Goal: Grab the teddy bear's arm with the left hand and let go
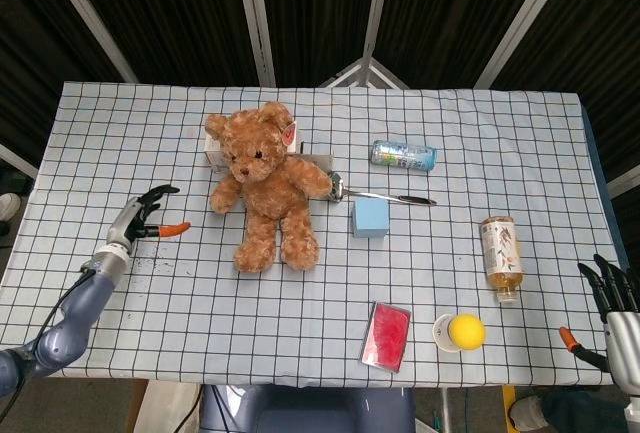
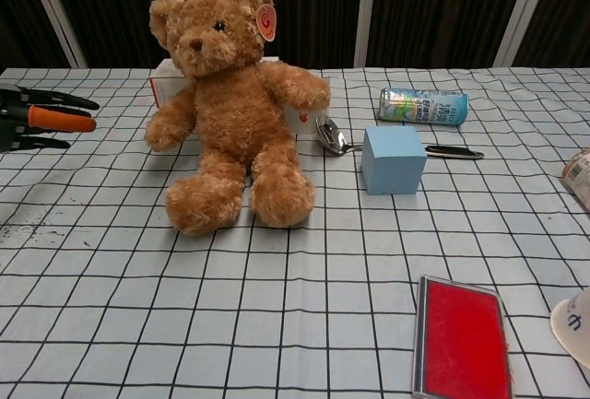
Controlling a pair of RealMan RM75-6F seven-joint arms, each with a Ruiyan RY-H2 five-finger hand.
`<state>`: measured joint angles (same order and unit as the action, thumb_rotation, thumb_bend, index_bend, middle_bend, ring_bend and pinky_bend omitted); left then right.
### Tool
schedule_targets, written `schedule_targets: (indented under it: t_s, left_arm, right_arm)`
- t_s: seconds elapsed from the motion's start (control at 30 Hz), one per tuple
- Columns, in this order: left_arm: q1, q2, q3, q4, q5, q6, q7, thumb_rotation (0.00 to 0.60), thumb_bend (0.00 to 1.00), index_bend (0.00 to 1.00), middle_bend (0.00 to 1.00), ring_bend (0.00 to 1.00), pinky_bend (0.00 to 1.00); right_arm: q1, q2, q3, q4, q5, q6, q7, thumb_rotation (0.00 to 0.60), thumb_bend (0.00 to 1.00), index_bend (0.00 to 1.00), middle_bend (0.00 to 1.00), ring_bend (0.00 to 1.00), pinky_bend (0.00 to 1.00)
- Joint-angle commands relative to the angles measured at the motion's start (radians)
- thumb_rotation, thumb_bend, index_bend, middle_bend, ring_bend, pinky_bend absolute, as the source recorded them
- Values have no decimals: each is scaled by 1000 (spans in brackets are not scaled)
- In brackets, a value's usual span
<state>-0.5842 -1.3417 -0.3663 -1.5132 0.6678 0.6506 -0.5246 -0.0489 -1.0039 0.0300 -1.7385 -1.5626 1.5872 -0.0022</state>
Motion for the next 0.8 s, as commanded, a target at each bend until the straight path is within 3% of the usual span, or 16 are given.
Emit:
schedule_targets:
  t_s: [0.03,0.53,0.8]
  left_arm:
    - [-36,-54,-19,58,-32,-41,-18,600,241,234,55,0,0]
    - [-142,-250,-78,278,-101,-68,-37,600,241,213,63,0,0]
    - [-191,-329,-74,345,-129,-32,20,600,253,238,206,0,0]
  right_arm:
    - [1,-1,1,3,6,-5,0,600,217,117,61,76,0]
    - [12,-8,5,18,31,-32,3,600,218,117,61,76,0]
    - [13,-8,6,21,37,-36,9,600,218,117,61,76,0]
